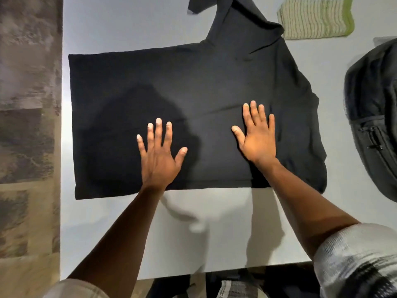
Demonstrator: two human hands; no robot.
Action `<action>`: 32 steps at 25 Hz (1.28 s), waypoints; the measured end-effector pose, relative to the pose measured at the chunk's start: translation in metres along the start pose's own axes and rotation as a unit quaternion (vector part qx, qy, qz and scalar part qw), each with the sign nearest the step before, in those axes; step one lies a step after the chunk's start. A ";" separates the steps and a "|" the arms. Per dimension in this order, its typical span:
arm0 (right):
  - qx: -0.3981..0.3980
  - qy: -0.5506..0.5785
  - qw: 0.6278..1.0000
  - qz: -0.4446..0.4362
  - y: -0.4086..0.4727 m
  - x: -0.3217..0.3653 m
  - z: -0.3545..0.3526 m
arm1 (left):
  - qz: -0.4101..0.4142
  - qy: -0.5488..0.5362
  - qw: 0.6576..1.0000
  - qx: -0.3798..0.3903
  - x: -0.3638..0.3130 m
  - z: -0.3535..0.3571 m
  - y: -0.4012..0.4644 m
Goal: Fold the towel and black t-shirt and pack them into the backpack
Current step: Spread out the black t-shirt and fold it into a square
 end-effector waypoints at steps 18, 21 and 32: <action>-0.016 0.023 0.998 -0.063 0.005 0.117 0.008 | -0.151 -0.004 0.988 -0.041 0.149 -0.021 0.011; -0.016 0.056 0.996 -0.067 -0.014 0.152 0.014 | -0.097 -0.033 0.993 -0.053 0.086 -0.027 0.001; -0.021 0.002 0.998 0.054 -0.107 -0.034 -0.001 | -0.010 0.003 0.999 -0.030 0.105 -0.007 -0.025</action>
Point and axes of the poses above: each hand's wrist, its own y-axis towards the middle knuckle, its own z-axis out of the palm, x = y × z, the point moved 3 cm from there along y, towards the middle knuckle, and after that the axes turned 11 degrees about -z, right-handed, at the moved point
